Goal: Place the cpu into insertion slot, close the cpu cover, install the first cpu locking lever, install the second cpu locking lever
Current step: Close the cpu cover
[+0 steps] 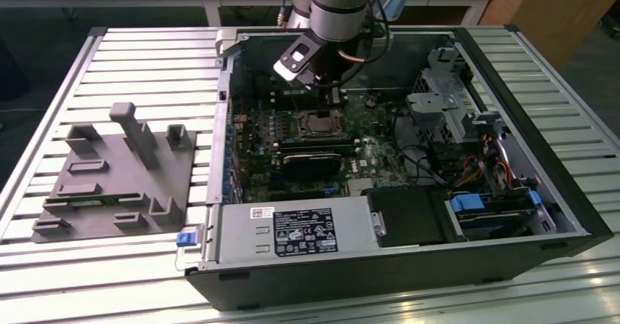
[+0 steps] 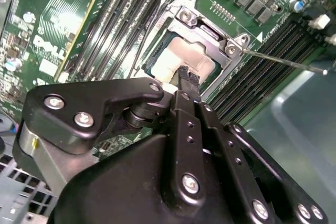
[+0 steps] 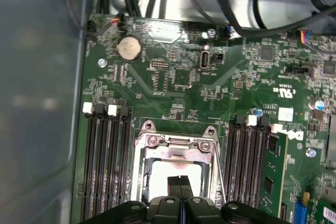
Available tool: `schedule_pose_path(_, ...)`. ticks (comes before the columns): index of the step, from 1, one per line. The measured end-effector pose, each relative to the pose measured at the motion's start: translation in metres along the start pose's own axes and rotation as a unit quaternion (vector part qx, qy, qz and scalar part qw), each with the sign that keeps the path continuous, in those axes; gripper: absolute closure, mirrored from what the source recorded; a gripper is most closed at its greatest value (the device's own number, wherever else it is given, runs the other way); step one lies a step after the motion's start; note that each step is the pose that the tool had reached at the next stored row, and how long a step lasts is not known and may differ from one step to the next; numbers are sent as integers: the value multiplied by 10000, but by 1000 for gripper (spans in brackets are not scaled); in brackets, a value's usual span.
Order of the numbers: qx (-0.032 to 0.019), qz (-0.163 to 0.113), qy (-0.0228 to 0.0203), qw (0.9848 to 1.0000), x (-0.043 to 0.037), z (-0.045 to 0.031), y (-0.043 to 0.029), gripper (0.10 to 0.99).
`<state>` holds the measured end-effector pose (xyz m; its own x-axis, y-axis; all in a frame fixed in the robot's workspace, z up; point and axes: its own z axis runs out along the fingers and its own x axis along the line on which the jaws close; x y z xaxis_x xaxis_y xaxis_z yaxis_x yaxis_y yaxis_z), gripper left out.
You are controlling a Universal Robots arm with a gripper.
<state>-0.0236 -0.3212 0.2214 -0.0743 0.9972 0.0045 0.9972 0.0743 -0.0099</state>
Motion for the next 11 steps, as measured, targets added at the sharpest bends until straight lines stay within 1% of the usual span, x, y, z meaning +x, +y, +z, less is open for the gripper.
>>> schedule_pose_path(3,1,-232,-2,9997,0,0,0,980)
schedule_pose_path(6,2,-458,-5,9990,0,0,0,980)
schedule_pose_path(8,3,-608,-6,9981,0,0,0,980)
schedule_pose_path(11,4,-844,-9,9964,0,0,0,980)
